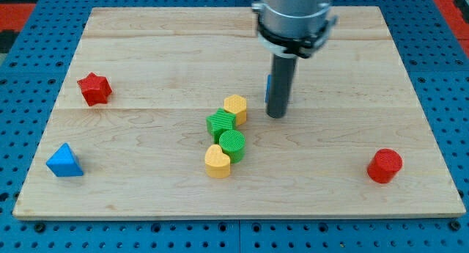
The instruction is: Move the yellow hexagon right to the green blocks
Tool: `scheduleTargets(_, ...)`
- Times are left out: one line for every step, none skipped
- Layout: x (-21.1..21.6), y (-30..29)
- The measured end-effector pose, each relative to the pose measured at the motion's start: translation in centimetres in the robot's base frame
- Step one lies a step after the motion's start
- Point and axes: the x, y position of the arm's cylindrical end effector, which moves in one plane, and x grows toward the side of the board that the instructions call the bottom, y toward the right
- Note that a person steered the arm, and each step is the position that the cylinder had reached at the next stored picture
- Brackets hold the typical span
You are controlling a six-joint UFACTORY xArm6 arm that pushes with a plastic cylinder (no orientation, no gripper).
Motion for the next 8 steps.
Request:
scheduleTargets(-2.3,-2.7)
scheduleTargets(-3.2,-5.4)
scheduleTargets(-0.5,-7.4)
scheduleTargets(2.8,-8.4)
scheduleTargets(2.8,-4.4)
scheduleTargets(2.8,-4.3)
scheduleTargets(0.8,-2.2)
scheduleTargets(0.4,0.7)
